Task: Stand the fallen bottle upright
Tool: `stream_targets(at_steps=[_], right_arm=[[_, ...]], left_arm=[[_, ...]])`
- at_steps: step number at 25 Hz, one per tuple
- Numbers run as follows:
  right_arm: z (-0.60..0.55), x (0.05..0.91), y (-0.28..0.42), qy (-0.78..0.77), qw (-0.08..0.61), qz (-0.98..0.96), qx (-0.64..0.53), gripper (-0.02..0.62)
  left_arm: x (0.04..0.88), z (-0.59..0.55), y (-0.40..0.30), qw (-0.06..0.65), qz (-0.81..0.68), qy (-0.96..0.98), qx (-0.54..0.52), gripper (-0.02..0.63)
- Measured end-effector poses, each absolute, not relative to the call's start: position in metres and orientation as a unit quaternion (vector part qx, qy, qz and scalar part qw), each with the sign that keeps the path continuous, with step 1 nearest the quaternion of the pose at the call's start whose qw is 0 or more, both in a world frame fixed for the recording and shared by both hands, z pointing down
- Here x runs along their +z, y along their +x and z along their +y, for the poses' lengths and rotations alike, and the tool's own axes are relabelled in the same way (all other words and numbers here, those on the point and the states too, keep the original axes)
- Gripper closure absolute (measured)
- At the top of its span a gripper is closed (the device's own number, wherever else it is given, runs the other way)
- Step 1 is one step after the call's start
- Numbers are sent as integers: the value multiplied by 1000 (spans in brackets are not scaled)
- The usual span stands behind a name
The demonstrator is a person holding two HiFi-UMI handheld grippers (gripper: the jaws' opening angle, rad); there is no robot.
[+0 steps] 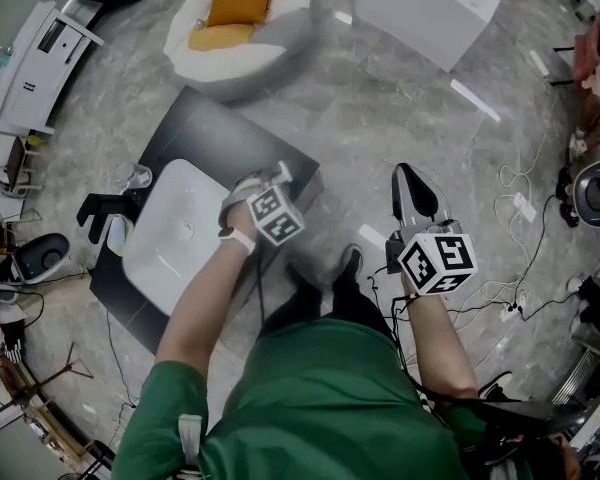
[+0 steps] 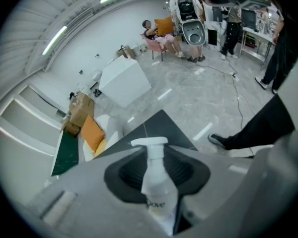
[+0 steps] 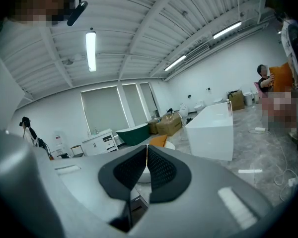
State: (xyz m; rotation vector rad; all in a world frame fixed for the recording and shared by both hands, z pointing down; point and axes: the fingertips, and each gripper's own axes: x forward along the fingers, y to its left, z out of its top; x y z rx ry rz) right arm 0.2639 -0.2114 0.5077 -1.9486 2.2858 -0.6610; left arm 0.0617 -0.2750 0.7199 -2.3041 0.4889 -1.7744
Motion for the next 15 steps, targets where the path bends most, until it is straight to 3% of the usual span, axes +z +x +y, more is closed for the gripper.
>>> stream_targets(at_steps=[15], right_arm=[[-211,489,238,-624,33,752,-207,591]], left_arm=[[674,-290,47,92,227,-805,-540,503]])
